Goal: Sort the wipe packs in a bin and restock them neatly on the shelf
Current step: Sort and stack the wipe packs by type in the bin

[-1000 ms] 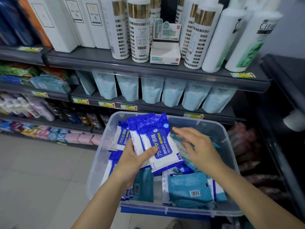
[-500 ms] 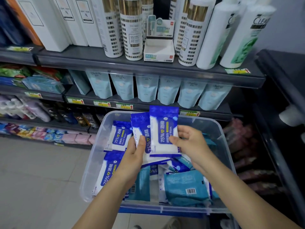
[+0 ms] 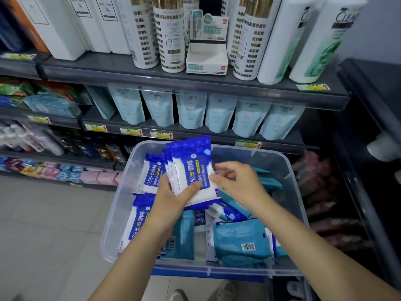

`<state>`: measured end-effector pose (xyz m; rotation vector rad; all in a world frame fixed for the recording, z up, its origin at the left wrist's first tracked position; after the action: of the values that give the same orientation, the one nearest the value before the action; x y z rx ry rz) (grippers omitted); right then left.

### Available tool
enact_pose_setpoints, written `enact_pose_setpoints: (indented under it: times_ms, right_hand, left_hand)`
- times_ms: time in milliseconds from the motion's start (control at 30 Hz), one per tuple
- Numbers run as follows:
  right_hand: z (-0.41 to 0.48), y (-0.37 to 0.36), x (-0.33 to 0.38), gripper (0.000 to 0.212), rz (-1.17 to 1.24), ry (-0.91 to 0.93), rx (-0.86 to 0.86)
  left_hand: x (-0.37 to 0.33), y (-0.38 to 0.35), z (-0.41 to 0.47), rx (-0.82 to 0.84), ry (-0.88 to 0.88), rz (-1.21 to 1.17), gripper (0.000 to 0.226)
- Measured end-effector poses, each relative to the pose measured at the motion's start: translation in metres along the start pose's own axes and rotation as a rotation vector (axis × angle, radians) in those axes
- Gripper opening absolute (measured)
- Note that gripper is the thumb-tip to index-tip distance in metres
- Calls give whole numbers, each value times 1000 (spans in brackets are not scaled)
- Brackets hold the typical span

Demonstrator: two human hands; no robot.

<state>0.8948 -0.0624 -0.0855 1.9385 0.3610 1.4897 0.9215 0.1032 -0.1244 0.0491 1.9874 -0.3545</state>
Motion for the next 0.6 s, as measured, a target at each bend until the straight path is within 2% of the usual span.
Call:
enact_pose_setpoints:
  times_ms: [67,167,200,267,500,600]
  right_hand:
    - [3,-6,-12,35,-275,57,42]
    - [-6,-46,-39,53,-753,147,314]
    - [-9,-56,-46,55,-886,181,350]
    - [-9,-65,-52,51,-1026,224,319]
    - [-1,-60,-48,23,-1073,284,247]
    - [3,-34,-52,16,-852,162,115]
  left_hand:
    - [-4,15,3,-85,-23,-26,51]
    - [-12,37,8,-163,-53,-90,51]
    - [-15,43,9,-174,-60,-100,51]
    - [-21,51,8,-191,-73,-122,51]
    - [-19,57,4,-195,-55,-130,53]
    - [-14,54,3,-171,-46,-117,50]
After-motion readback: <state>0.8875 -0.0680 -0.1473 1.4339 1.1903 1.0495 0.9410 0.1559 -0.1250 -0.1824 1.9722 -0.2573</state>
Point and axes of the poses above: each hand's wrist, its own z-axis towards the middle knuckle, its own y-axis out of the back of the hand, x = y × z, the point moved 8 cm from there along z, towards the middle knuckle, and after that the axes turned 10 degrees about -z, right-handed, at the moved point
